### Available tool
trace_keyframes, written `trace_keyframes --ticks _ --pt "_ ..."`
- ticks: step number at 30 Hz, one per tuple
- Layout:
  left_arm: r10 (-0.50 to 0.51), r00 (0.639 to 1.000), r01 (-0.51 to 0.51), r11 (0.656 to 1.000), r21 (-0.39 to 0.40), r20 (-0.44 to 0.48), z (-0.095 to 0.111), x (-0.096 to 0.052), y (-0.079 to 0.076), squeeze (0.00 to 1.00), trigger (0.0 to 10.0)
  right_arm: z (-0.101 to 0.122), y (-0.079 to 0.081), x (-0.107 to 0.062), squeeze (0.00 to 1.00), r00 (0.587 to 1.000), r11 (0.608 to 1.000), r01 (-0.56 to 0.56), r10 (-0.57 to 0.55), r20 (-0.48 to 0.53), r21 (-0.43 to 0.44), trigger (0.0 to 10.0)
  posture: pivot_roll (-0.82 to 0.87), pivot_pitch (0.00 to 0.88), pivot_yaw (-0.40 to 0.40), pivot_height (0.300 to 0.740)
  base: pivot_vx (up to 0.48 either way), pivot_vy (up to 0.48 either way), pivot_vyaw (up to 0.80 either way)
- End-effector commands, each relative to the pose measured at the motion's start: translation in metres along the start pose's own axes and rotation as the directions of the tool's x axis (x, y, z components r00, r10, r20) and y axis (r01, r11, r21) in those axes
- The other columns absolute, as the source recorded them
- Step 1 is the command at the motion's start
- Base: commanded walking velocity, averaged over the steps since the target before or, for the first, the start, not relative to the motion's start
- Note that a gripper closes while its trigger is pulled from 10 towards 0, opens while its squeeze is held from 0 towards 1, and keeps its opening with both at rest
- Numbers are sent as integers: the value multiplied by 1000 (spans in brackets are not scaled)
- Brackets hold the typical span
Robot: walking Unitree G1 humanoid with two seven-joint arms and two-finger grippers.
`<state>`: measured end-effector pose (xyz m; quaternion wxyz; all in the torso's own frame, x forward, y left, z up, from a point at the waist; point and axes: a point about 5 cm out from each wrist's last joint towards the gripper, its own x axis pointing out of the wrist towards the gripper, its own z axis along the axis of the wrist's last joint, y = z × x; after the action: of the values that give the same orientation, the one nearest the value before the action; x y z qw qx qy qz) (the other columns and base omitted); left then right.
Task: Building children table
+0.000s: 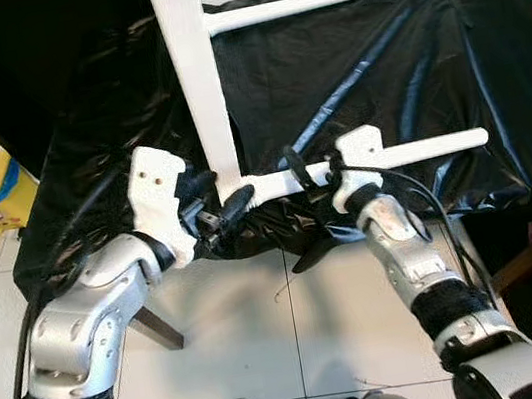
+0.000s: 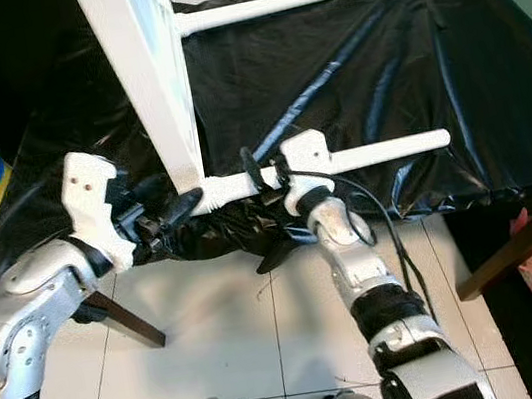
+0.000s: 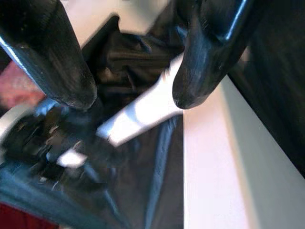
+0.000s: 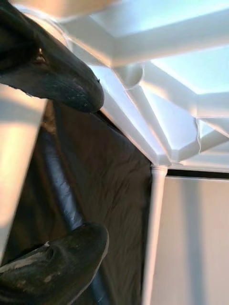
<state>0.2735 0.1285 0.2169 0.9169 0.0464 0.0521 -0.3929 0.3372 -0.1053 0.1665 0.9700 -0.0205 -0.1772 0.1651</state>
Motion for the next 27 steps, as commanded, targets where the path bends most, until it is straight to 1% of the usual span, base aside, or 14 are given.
trace_keyframes --ticks 1,2,3,5,9,11,12,14,15,19,23,24,26,27 --pt "-184 983 184 983 -13 -23 -2 3 -10 0 10000 1 -4 -4 0 1000 1000 12 -12 -5 19 10000 53 147 -3 740 0 0 0" --pt "-184 983 184 983 -13 -23 -2 3 -10 0 10000 1 -4 -4 0 1000 1000 12 -12 -5 19 10000 53 147 -3 740 0 0 0" --pt "-198 980 197 979 -43 -28 -8 11 -7 0 10000 3 -8 -10 0 1000 1000 24 -24 -9 12 10000 36 149 8 740 0 0 0" --pt "-208 978 206 977 -54 -30 -10 15 -5 0 10000 4 -10 -14 0 1000 1000 29 -29 -11 8 10000 36 149 8 740 0 0 0" --pt "-214 977 212 975 -63 -23 -12 20 0 0 10000 5 -12 -17 0 999 999 40 -40 -11 5 10000 15 151 19 740 0 0 0" --pt "-213 977 211 975 -74 -15 -12 28 8 0 10000 7 -13 -20 0 999 999 50 -50 -12 4 10000 6 152 22 740 0 0 0" --pt "-213 977 211 975 -74 -15 -12 28 8 0 10000 7 -13 -20 0 999 999 50 -50 -12 4 10000 6 152 22 740 0 0 0" --pt "-218 976 217 972 -91 -5 -13 36 15 0 10000 7 -15 -22 0 998 998 56 -56 -19 -1 10000 -7 154 25 740 0 0 0" --pt "-218 976 217 972 -91 -5 -13 36 15 0 10000 7 -15 -22 0 998 998 56 -56 -19 -1 10000 -7 154 25 740 0 0 0" --pt "-230 973 229 968 -100 -2 -16 55 24 0 10000 12 -19 -27 0 997 998 67 -67 -36 -9 10000 -32 157 32 740 0 0 0" --pt "-231 973 229 968 -101 -3 -17 57 26 0 10000 13 -19 -28 0 997 998 69 -70 -38 -10 10000 -37 159 34 740 0 0 0" --pt "-224 975 222 970 -98 -9 -19 60 29 0 10000 14 -20 -29 0 997 997 72 -72 -39 -11 10000 -43 160 36 740 0 0 0" --pt "-188 981 185 980 -72 -37 -22 63 40 0 10000 16 -21 -30 0 996 997 77 -78 -39 -16 10000 -55 163 41 740 0 0 0" --pt "-188 981 185 980 -72 -37 -22 63 40 0 10000 16 -21 -30 0 996 997 77 -78 -39 -16 10000 -55 163 41 740 0 0 0"
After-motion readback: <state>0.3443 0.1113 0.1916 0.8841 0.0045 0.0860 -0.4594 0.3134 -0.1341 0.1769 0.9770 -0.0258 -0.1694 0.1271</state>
